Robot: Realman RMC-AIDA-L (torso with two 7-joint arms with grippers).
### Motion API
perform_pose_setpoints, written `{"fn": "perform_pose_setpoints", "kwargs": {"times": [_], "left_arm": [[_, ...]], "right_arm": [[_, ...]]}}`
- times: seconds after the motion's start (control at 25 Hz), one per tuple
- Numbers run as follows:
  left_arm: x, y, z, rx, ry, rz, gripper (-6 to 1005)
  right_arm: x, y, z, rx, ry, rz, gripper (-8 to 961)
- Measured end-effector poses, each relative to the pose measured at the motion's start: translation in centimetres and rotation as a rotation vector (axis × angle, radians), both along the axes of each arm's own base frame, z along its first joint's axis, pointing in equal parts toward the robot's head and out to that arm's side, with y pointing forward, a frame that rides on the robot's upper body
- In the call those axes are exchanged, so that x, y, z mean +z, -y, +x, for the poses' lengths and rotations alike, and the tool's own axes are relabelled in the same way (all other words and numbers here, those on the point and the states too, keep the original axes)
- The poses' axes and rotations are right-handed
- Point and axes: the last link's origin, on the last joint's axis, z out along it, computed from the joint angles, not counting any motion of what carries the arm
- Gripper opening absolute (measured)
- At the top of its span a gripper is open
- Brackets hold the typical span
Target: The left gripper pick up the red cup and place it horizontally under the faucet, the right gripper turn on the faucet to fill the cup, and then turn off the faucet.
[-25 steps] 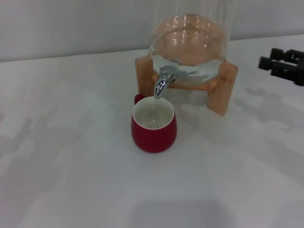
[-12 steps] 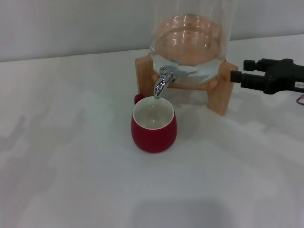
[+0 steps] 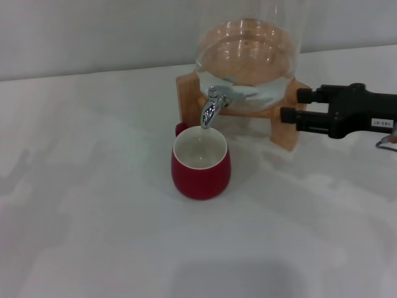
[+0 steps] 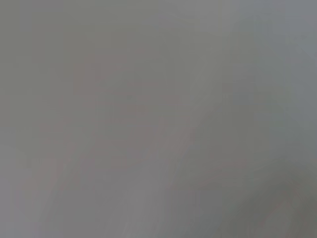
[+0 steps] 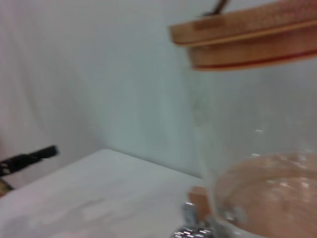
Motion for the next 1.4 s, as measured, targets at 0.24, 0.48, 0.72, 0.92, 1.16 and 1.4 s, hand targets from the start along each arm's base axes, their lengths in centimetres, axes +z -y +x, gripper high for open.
{"fn": "perform_pose_setpoints", "kwargs": {"times": [0.24, 0.48, 0.72, 0.92, 1.16, 1.4], "left_arm": [[0.0, 0.0, -0.1, 0.002, 0.001, 0.002, 864], [0.0, 0.2, -0.2, 0.008, 0.001, 0.002, 864], [-0.1, 0.3, -0.2, 0.009, 0.003, -0.001, 864], [0.0, 0.2, -0.2, 0.009, 0.002, 0.001, 863], [0.0, 0.2, -0.3, 0.009, -0.002, 0.002, 864], [-0.2, 0.2, -0.5, 0.027, -0.010, -0.006, 864]], "right_arm": [[-1.2, -0.1, -1.1, 0.043, -0.012, -0.032, 633], [-2.5, -1.1, -1.7, 0.047, 0.005, -0.004, 633], [-3.1, -1.6, -2.1, 0.051, 0.013, 0.007, 634], [-3.8, -1.7, -2.5, 0.055, 0.016, 0.003, 634], [-4.4, -1.8, -3.3, 0.080, 0.013, -0.013, 634], [-4.6, -2.0, -3.9, 0.096, 0.006, -0.019, 634]]}}
